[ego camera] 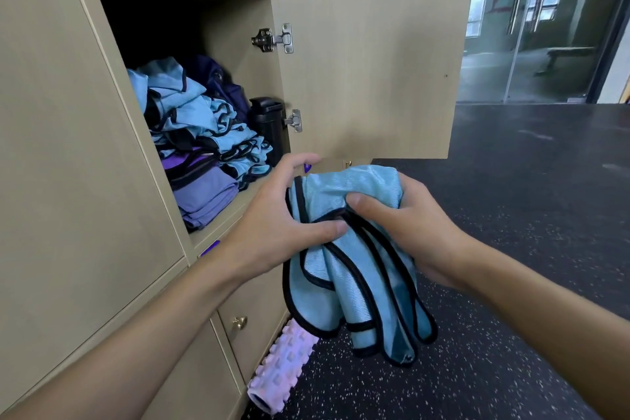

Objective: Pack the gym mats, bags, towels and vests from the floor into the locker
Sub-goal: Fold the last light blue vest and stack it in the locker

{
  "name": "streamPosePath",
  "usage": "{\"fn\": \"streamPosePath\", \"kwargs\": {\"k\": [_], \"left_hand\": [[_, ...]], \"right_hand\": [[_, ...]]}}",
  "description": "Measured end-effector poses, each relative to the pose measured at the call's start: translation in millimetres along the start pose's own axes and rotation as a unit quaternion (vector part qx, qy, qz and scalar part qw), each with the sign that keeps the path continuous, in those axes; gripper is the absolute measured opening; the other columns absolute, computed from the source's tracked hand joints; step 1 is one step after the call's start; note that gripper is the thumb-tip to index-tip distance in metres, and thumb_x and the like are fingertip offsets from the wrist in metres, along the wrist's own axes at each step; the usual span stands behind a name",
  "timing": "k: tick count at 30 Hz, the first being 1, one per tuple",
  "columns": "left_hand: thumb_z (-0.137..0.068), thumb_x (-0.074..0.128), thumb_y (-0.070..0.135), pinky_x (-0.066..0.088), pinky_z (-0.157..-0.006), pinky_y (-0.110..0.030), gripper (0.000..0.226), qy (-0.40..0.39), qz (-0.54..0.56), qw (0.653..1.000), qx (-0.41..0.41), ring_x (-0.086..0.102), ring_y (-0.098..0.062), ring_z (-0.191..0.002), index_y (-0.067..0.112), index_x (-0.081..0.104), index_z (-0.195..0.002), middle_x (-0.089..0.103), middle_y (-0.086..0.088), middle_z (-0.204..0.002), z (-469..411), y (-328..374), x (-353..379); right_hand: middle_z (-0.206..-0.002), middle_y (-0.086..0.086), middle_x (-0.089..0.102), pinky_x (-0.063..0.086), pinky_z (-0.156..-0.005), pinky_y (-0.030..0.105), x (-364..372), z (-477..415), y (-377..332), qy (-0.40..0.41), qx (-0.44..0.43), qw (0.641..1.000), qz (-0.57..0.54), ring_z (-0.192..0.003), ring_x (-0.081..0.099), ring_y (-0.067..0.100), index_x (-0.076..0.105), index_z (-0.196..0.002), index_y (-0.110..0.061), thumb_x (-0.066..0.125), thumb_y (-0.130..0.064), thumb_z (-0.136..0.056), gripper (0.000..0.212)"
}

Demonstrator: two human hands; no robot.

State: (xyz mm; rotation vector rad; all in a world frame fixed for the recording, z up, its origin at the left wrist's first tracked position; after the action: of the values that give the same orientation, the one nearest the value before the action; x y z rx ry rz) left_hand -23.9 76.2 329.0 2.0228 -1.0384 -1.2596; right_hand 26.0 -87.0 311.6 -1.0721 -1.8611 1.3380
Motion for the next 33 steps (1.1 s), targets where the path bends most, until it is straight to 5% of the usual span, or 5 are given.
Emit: {"fn": "streamPosePath", "kwargs": {"k": [8, 13, 20, 29, 33], "left_hand": [[-0.062, 0.089, 0.009, 0.061, -0.081, -0.038, 0.064, 0.105, 0.163, 0.977, -0.091, 0.073, -0.021, -0.091, 0.03, 0.058, -0.114, 0.074, -0.001, -0.098, -3, -6, -6], [-0.074, 0.086, 0.011, 0.059, -0.09, -0.042, 0.077, 0.091, 0.211, 0.968, -0.098, 0.071, -0.021, -0.104, 0.036, 0.044, -0.133, 0.069, -0.007, -0.12, -2, -11, -3], [-0.061, 0.094, 0.033, 0.027, -0.086, 0.009, 0.095, -0.053, -0.056, 0.997, 0.007, 0.035, 0.033, -0.108, 0.048, 0.042, -0.139, 0.034, 0.01, -0.134, 6, 6, 11], [-0.059, 0.095, 0.018, 0.046, -0.08, -0.008, 0.072, -0.019, -0.07, 0.997, 0.032, 0.06, 0.008, -0.097, 0.042, 0.053, -0.113, 0.064, 0.018, -0.108, 4, 2, 6], [-0.05, 0.085, 0.031, 0.052, -0.07, -0.014, 0.057, 0.033, -0.033, 0.999, 0.022, 0.065, 0.003, -0.084, 0.043, 0.06, -0.099, 0.068, 0.014, -0.096, 1, 5, 0]], "right_hand": [[-0.13, -0.025, 0.047, 0.056, -0.084, 0.02, 1, 2, -5, -0.049, -0.026, 0.997, 0.052, -0.108, 0.063, -0.006, 0.017, -0.149, -0.052, 0.078, -0.016, -0.082, 0.098], [-0.126, -0.021, 0.053, 0.055, -0.08, 0.018, 2, 2, -10, -0.018, -0.063, 0.995, 0.079, -0.105, 0.063, -0.004, 0.035, -0.145, -0.042, 0.077, -0.005, -0.083, 0.084], [-0.118, 0.0, 0.068, 0.06, -0.08, 0.03, -6, -4, -1, 0.049, -0.01, 0.999, -0.014, -0.098, 0.071, 0.013, 0.043, -0.141, -0.034, 0.076, -0.002, -0.082, 0.074], [-0.118, 0.015, 0.068, 0.059, -0.084, 0.04, 1, 2, -6, -0.134, 0.064, 0.988, -0.037, -0.105, 0.069, 0.027, 0.053, -0.128, -0.018, 0.074, 0.006, -0.079, 0.059], [-0.126, -0.001, 0.06, 0.057, -0.084, 0.023, -7, -3, -7, -0.103, 0.044, 0.991, 0.076, -0.108, 0.066, 0.012, 0.049, -0.132, -0.035, 0.09, -0.014, -0.063, 0.082]]}}
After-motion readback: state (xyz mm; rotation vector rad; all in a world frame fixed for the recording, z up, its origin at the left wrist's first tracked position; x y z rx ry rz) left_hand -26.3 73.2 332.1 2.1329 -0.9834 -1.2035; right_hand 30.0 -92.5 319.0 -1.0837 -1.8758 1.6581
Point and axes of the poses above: each hand's wrist, its own z-axis away from the middle knuckle, its own x-axis out of the palm, y = z × x, the point moved 5 cm from there along -z, towards the middle knuckle
